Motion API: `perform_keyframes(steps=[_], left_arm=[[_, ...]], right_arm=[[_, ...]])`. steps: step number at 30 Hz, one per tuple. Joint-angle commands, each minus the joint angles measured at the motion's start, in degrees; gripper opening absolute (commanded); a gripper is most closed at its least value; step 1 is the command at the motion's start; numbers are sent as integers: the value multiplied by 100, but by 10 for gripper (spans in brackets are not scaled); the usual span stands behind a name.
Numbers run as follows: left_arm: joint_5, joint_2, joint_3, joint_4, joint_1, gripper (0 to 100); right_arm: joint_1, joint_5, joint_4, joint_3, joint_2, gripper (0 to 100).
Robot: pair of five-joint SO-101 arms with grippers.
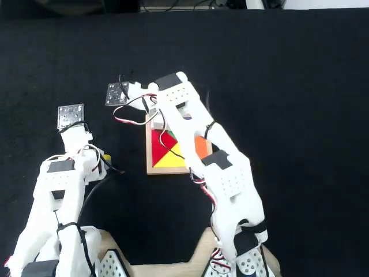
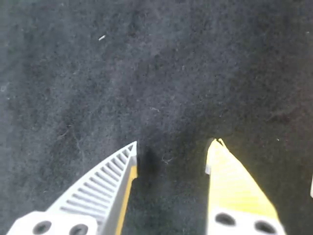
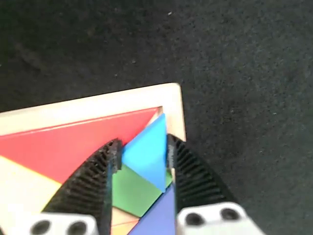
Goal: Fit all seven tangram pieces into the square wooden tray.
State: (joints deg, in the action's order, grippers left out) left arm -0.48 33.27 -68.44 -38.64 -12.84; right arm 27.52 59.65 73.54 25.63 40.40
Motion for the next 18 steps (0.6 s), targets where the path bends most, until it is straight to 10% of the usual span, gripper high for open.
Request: perform_keyframes(steps=[1, 18], left_arm=[[53, 53, 75, 97, -48, 230], [53, 53, 75, 105, -48, 230]], right_arm=[[-53, 26, 185, 180, -40, 147], [-343, 18, 484, 681, -409, 176]])
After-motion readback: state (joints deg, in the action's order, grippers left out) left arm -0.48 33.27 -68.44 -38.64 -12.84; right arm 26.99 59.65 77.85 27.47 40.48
